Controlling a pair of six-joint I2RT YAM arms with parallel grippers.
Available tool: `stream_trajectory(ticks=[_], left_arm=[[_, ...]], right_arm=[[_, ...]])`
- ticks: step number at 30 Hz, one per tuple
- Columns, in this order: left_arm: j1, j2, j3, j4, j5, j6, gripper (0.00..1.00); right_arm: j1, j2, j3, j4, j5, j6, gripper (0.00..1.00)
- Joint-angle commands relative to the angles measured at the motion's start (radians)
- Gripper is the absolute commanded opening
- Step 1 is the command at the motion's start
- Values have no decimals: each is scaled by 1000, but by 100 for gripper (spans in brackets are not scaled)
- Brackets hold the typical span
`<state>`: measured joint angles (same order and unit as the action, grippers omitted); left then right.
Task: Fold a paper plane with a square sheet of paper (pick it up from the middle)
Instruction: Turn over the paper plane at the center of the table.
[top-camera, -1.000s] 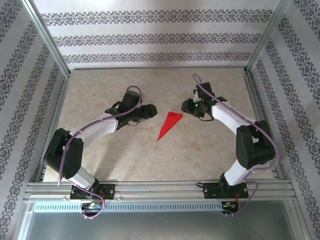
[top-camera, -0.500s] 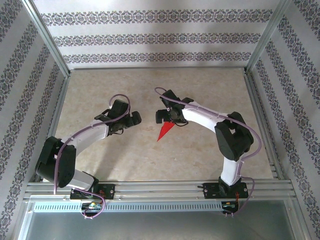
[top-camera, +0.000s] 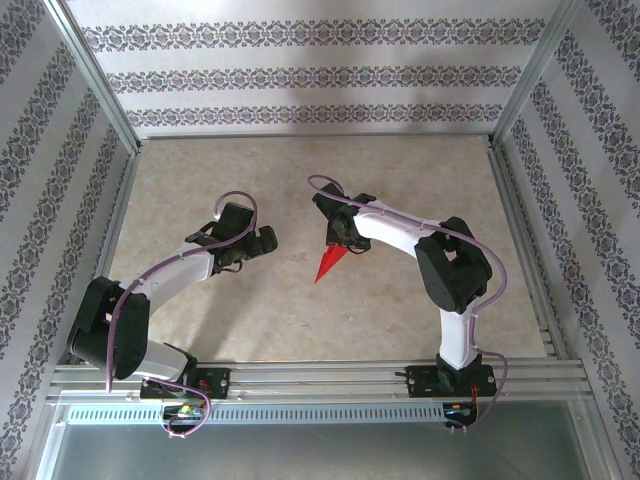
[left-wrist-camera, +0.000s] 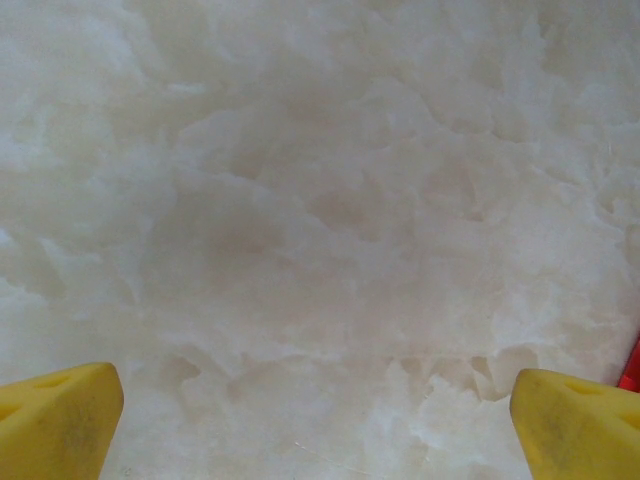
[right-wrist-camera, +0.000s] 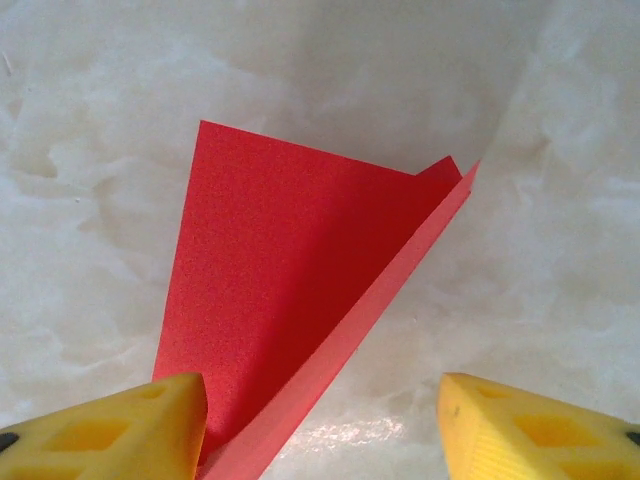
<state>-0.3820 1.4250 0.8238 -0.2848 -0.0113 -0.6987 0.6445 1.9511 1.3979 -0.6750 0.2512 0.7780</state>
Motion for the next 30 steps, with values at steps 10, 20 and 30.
stream_trajectory(ticks=[10, 20, 30], left_arm=[[17, 20, -7, 12, 19, 10, 100], [18, 23, -7, 13, 27, 6, 100], [29, -5, -18, 10, 25, -19, 100]], right_arm=[[12, -69, -61, 3, -74, 150, 44], [13, -83, -118, 30, -106, 223, 38], [2, -135, -133, 69, -78, 198, 13]])
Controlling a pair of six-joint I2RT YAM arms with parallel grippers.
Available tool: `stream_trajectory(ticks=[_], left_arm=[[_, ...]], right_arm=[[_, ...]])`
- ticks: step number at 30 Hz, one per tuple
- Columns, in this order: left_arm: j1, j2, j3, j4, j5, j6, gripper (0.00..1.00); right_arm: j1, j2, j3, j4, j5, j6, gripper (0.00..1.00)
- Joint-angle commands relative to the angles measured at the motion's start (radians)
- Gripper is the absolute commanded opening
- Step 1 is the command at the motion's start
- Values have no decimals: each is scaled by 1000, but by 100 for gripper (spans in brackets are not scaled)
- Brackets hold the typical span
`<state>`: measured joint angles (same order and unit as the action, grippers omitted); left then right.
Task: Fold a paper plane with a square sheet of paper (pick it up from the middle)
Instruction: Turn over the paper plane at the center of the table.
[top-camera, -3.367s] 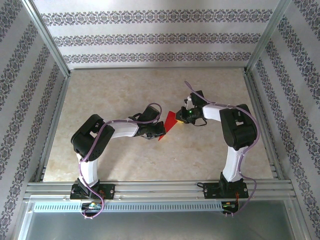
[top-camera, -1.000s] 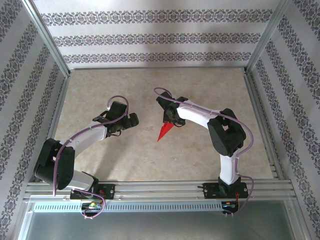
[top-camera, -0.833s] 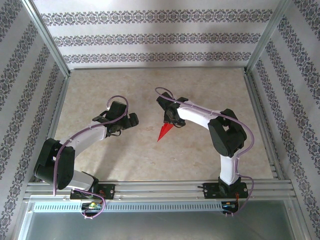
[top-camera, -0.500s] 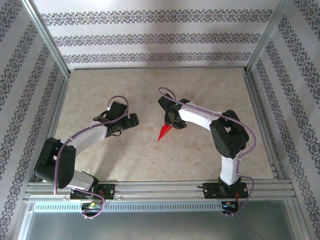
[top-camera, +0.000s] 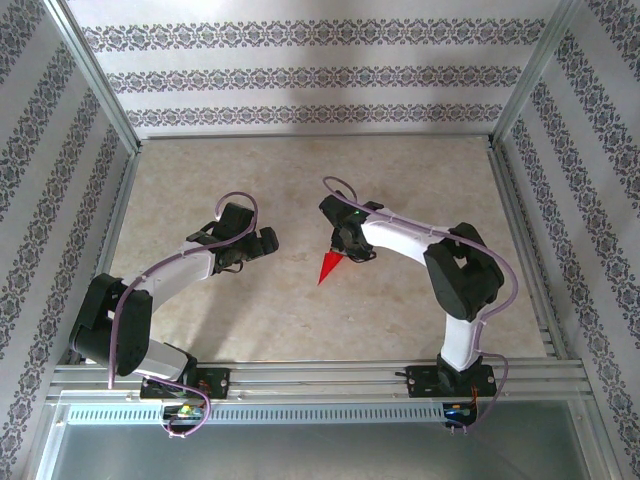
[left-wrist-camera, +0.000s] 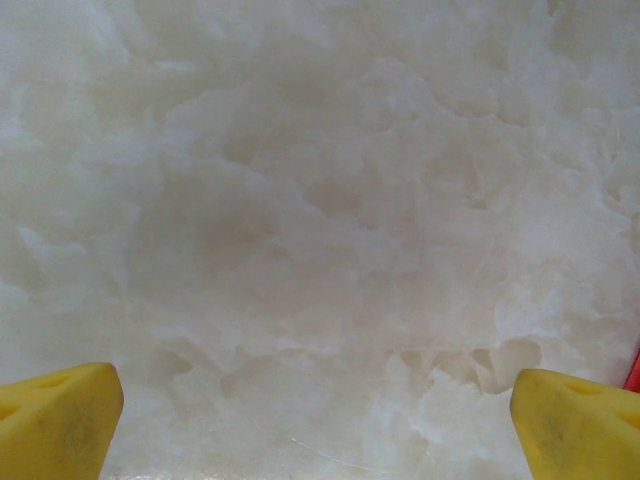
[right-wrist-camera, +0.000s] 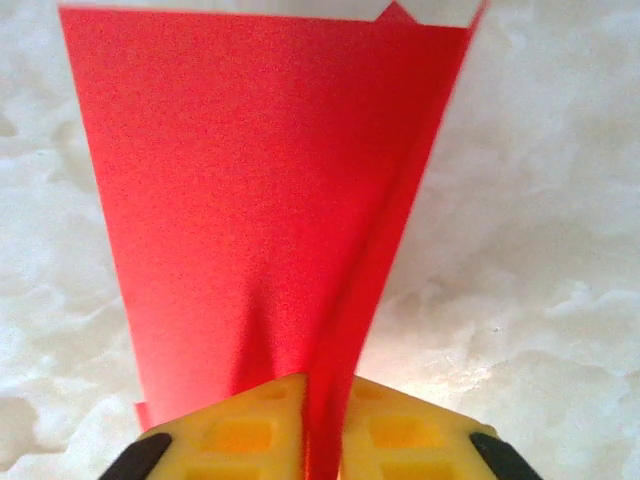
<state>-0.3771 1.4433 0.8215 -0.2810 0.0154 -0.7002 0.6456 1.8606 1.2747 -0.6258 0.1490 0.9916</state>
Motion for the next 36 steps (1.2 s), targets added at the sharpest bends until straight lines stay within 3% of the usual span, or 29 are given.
stream_trajectory(ticks=[1, 6, 10, 18, 25, 29, 36], left_arm=[[30, -31, -21, 8, 1, -22, 100], [79, -95, -47, 3, 38, -51, 100], [132, -172, -75, 3, 68, -75, 100], [177, -280, -88, 5, 114, -91, 100], [177, -262, -109, 95, 221, -99, 100], [176, -204, -125, 158, 297, -112, 92], [166, -70, -139, 251, 408, -139, 70]], right_arm=[[-1, -53, -11, 30, 26, -30, 12], [-10, -105, 16, 117, -37, -170, 11], [-29, -123, 26, 240, -223, -234, 8], [-42, -63, -16, 586, -609, -167, 1], [-60, 31, -88, 780, -741, -102, 1], [-79, 81, -148, 889, -797, -62, 1], [-111, 106, -228, 916, -819, -64, 1]])
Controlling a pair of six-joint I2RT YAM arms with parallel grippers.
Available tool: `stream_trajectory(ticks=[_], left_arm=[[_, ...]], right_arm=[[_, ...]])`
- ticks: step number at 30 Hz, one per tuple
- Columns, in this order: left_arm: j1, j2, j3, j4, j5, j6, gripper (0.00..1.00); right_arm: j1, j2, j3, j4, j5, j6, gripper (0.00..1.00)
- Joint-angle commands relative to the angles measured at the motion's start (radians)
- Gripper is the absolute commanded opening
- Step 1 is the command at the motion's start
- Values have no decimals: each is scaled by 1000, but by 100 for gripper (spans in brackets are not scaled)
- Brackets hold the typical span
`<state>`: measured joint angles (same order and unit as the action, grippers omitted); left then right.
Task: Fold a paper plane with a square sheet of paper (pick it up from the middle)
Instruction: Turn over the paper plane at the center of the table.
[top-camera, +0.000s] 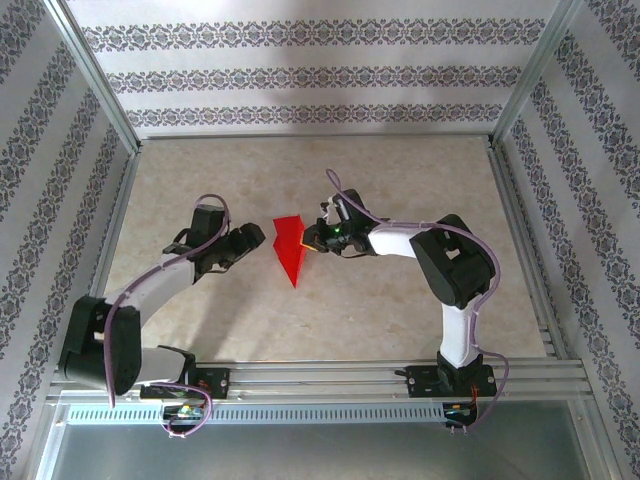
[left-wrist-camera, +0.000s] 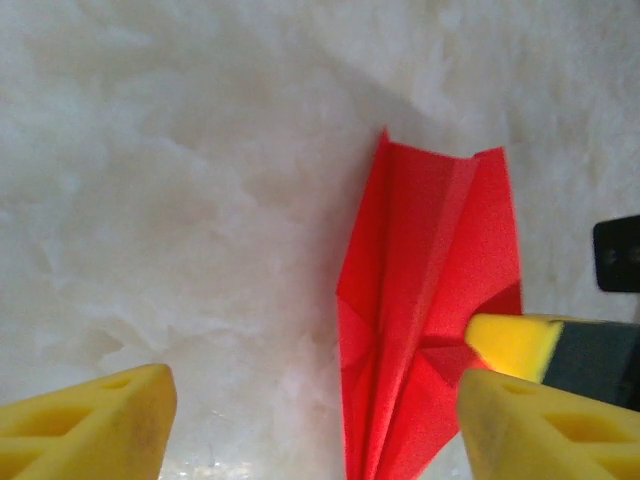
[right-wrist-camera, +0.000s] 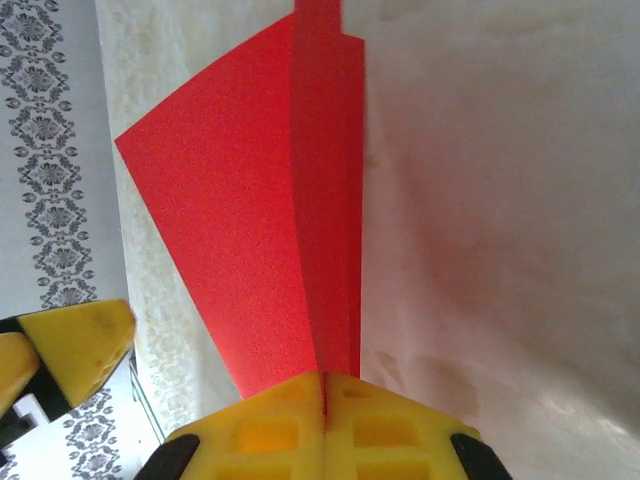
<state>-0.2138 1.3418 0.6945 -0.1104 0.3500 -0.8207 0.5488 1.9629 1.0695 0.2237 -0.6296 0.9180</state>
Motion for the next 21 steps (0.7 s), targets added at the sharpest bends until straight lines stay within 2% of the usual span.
stream_trajectory(ticks=[1, 5, 9, 18, 21], left_arm=[[-1, 47, -10, 96, 89, -23, 68], [-32, 117, 22, 127, 130, -26, 61], [-61, 182, 56, 161, 158, -33, 58], [-112, 257, 96, 239, 210, -50, 59], [-135, 286, 124, 218, 206, -42, 55]], right_arm=[[-19, 5, -33, 66, -41, 7, 1], [-42, 3, -73, 73, -39, 7, 1], [-56, -1, -93, 82, -35, 6, 3], [-59, -1, -97, 81, -40, 5, 4], [-59, -1, -97, 80, -42, 5, 4]])
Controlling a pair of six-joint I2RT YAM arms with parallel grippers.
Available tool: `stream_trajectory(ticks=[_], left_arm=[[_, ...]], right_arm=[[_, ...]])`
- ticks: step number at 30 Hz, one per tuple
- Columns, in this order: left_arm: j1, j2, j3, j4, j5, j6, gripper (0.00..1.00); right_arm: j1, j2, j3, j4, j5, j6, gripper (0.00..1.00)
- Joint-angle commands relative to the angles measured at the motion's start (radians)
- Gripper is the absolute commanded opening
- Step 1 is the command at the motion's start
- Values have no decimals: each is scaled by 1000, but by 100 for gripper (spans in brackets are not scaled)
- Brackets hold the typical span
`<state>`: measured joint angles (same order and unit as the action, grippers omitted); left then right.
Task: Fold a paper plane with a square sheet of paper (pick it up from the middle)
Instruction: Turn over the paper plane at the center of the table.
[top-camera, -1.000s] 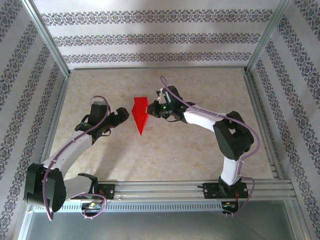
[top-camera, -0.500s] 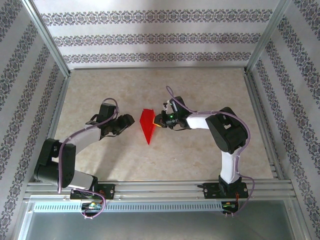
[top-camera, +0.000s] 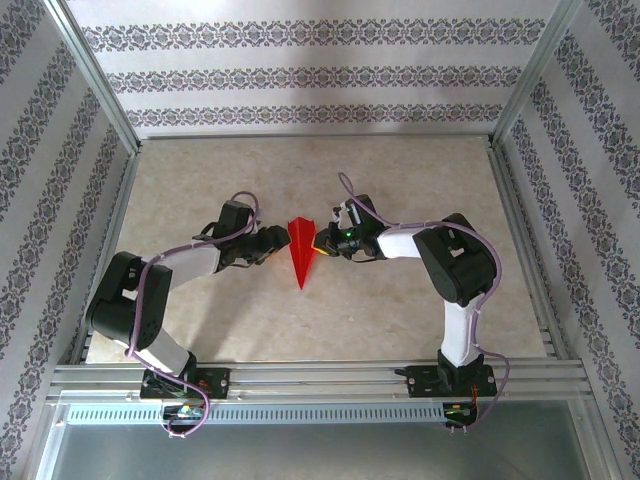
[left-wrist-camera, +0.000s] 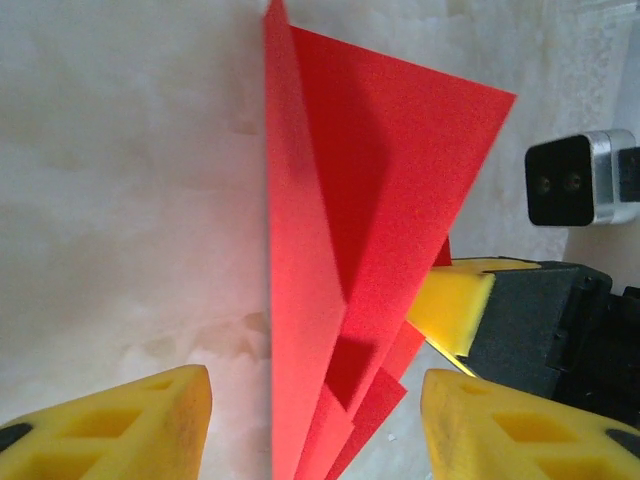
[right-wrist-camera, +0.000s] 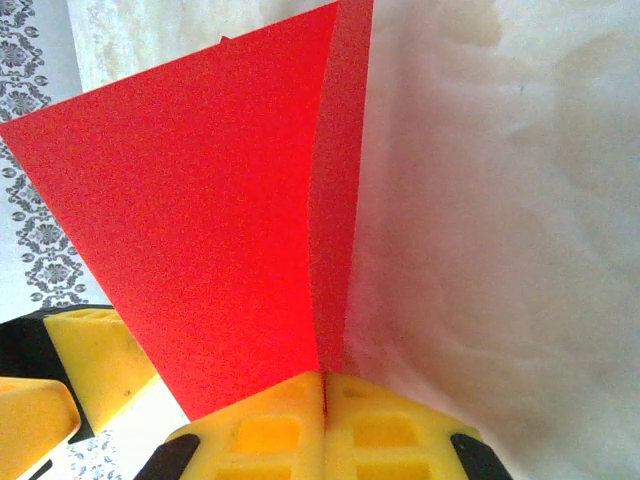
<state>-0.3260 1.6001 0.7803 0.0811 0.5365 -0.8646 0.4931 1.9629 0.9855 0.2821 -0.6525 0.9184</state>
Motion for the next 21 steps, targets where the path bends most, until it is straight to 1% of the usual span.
stream_trajectory(ticks=[1, 6, 10, 12, 18, 21], left_arm=[[-30, 40, 51, 14, 17, 8, 52], [-48, 103, 130, -88, -28, 28, 33], [-49, 137, 159, -107, -38, 24, 24], [-49, 153, 167, -115, -47, 17, 18], [-50, 175, 187, -157, -71, 22, 13], [-48, 167, 185, -170, -91, 20, 9]], right_arm=[[-4, 1, -13, 22, -20, 5, 4], [-5, 2, -16, 22, -19, 3, 4], [-7, 2, -19, 22, -21, 2, 4], [-8, 2, -20, 21, -22, 2, 5], [-13, -1, -22, 21, -25, 4, 6], [-17, -4, -28, 16, -18, 4, 9]])
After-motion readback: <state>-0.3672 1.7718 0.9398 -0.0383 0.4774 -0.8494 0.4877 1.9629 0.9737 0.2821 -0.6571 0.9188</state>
